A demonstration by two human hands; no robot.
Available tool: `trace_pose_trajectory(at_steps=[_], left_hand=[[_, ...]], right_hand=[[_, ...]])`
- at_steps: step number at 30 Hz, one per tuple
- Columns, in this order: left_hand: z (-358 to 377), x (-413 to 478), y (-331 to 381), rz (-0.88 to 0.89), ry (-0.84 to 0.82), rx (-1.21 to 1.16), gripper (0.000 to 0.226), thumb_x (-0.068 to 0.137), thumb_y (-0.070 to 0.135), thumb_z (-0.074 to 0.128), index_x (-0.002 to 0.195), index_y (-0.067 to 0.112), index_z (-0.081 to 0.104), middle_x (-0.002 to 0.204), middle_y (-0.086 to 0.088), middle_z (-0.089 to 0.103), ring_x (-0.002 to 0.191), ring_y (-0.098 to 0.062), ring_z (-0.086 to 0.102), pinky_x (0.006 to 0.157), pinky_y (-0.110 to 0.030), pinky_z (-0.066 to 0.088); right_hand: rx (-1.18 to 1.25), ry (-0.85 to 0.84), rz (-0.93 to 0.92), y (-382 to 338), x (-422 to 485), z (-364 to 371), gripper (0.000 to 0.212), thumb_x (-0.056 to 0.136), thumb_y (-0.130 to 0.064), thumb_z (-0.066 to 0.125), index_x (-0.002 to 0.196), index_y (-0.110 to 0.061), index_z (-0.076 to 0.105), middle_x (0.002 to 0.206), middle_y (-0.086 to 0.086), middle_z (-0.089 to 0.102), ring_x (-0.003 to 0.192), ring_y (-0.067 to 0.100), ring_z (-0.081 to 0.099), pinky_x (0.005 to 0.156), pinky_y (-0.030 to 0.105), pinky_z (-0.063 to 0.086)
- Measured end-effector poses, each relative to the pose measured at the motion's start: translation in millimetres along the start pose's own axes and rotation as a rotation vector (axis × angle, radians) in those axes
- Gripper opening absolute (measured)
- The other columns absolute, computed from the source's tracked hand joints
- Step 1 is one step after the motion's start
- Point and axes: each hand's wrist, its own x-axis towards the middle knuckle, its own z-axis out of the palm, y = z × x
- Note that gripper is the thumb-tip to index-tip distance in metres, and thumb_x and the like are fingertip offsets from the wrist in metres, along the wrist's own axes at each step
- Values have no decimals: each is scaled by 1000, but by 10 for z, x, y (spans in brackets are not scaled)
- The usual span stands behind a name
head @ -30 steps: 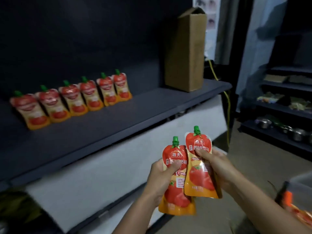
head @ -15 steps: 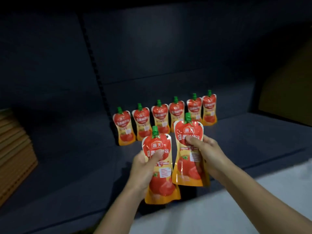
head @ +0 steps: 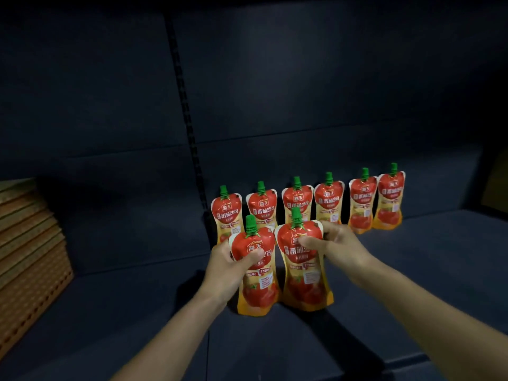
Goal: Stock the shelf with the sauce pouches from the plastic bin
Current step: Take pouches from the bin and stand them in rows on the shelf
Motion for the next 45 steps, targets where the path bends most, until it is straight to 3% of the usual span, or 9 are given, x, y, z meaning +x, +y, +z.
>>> trace_pose_trajectory(at_steps=[4, 8, 12, 16, 20, 26, 31, 41, 45], left_hand=[[-213, 250, 174, -18, -85, 188, 32, 77, 10, 81, 106, 14, 69, 100, 0, 76, 92, -15, 74, 84, -39, 60], [-332, 540, 335, -32, -156, 360, 29, 78, 13, 80, 105, 16, 72, 100, 3, 77, 92, -12, 73, 86, -36, 58], [-407, 810, 314, 1, -97, 434, 24, 79, 15, 79, 103, 17, 74, 99, 3, 76, 91, -11, 73, 86, -36, 59], [-518, 1029, 248, 5, -53, 448, 20, 80, 13, 78, 100, 19, 75, 100, 2, 76, 93, -13, 72, 89, -38, 58], [-583, 1122, 173, -5, -39, 439, 20, 80, 12, 78, 94, 26, 74, 100, 2, 75, 95, -14, 71, 91, -40, 57], [-639, 1198, 136, 11, -73, 436, 22, 82, 9, 76, 103, 17, 74, 106, -2, 75, 100, -17, 71, 94, -42, 55], [-699, 1259, 114, 12, -84, 431, 26, 81, 10, 77, 106, 16, 74, 107, -1, 75, 102, -17, 70, 96, -44, 54], [-692, 1280, 132, -28, -89, 473, 34, 80, 2, 76, 106, 23, 69, 103, 1, 74, 98, -13, 70, 93, -39, 56], [-663, 1264, 160, -24, -78, 553, 46, 81, 2, 75, 123, 17, 62, 111, 0, 70, 102, -13, 67, 94, -39, 56]], right_hand=[[-178, -140, -15, -167, 210, -215, 6, 85, -13, 68, 81, -15, 72, 78, -11, 75, 70, 0, 69, 54, 14, 49], [-233, -144, -47, -209, 500, -214, 9, 88, -12, 65, 85, -13, 73, 87, 3, 76, 81, 20, 71, 62, 29, 57], [-192, -88, -88, -143, 791, -109, 9, 87, -11, 66, 83, -11, 74, 85, 10, 75, 80, 38, 69, 72, 43, 58], [-134, -55, -103, -69, 1048, 20, 14, 88, -9, 66, 78, -16, 74, 80, 1, 74, 81, 25, 70, 66, 35, 59], [-106, -54, -89, -9, 1188, 160, 11, 89, -11, 65, 82, -12, 73, 87, 6, 73, 81, 20, 70, 69, 33, 60], [-113, -55, -101, 21, 1301, 281, 11, 90, -10, 63, 85, -12, 73, 88, 4, 73, 80, 13, 68, 59, 23, 55], [-103, -36, -101, 43, 1354, 278, 21, 91, -10, 63, 72, -17, 70, 73, -5, 69, 75, 12, 66, 63, 28, 55], [-162, -6, -71, 42, 1343, 319, 16, 92, -9, 60, 93, 5, 67, 97, 21, 69, 85, 25, 68, 57, 25, 57], [-174, -40, -34, 29, 1291, 347, 7, 92, -9, 60, 98, -7, 63, 91, 3, 68, 80, 9, 65, 52, 17, 50]])
